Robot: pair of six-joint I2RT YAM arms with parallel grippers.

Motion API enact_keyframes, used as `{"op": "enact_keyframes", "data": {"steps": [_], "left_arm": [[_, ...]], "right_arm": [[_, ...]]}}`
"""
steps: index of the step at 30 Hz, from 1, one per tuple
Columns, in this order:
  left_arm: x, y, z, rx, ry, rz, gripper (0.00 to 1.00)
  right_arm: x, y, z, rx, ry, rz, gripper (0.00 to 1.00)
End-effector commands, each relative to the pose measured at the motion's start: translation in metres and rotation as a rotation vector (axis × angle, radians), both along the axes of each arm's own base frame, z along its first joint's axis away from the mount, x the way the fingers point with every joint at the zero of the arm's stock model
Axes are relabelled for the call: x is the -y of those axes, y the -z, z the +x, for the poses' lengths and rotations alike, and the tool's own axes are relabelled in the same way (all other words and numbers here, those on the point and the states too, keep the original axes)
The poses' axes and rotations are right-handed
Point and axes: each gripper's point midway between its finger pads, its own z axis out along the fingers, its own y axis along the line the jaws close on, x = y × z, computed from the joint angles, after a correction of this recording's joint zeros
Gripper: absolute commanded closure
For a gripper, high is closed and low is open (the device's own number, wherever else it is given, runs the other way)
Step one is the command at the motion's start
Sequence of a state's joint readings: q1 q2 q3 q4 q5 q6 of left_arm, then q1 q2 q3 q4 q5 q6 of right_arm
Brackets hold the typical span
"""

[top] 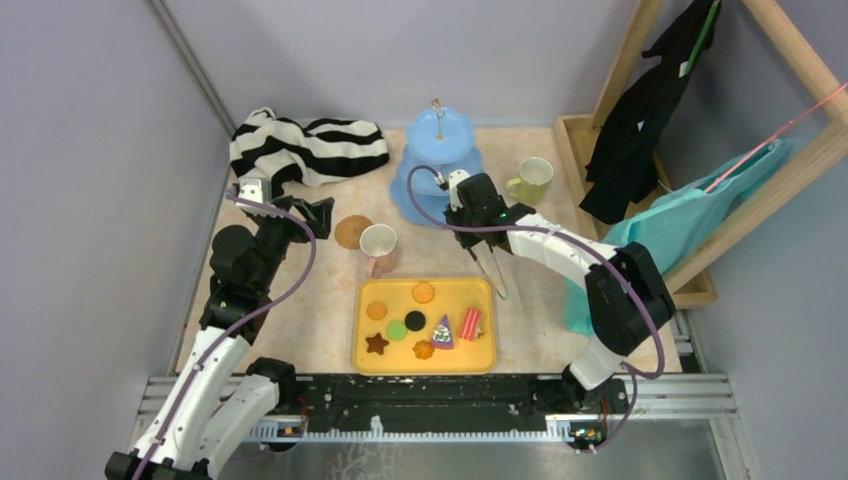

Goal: Serve the afternoon tea
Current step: Pick up the clamp from the center of the board, then place the clamp on the desert table.

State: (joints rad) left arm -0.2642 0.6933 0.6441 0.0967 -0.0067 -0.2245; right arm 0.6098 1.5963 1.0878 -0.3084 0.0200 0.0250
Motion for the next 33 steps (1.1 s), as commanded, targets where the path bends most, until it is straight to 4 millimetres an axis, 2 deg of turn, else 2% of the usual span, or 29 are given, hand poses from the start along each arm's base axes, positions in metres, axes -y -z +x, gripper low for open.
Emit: {"op": "enact_keyframes", "data": {"steps": [1, 2, 4, 11, 19, 25, 29, 33], "left_arm": [[0.001, -0.005, 0.0, 0.023, 0.002, -0.009, 0.03], [0.001, -0.005, 0.0, 0.023, 0.001, -0.01, 0.03], [0.001, -0.004, 0.0, 0.022, -0.002, -0.007, 0.03], [0.002, -0.003, 0.002, 0.018, 0.002, -0.004, 0.03], [0.003, 0.0, 0.004, 0.01, 0.007, -0.001, 0.03], [0.003, 0.001, 0.005, 0.004, 0.006, 0.003, 0.03], [0.003, 0.002, 0.006, 0.001, 0.009, 0.003, 0.03], [0.005, 0.003, 0.006, -0.002, 0.014, 0.002, 0.03]], "right_arm": [[-0.02, -0.026, 0.027, 0.078, -0.063, 0.034, 1.0], [-0.022, -0.015, 0.03, 0.061, -0.073, 0.019, 1.0], [-0.027, -0.008, 0.035, 0.055, -0.089, 0.01, 1.0], [-0.043, -0.001, 0.052, 0.092, -0.153, 0.009, 1.0], [-0.046, 0.008, 0.071, 0.133, -0.176, -0.04, 1.0], [-0.048, 0.022, 0.078, 0.129, -0.175, -0.057, 1.0], [-0.047, 0.024, 0.08, 0.136, -0.165, -0.061, 0.86], [-0.045, 0.018, 0.08, 0.156, -0.15, -0.056, 0.73]]}}
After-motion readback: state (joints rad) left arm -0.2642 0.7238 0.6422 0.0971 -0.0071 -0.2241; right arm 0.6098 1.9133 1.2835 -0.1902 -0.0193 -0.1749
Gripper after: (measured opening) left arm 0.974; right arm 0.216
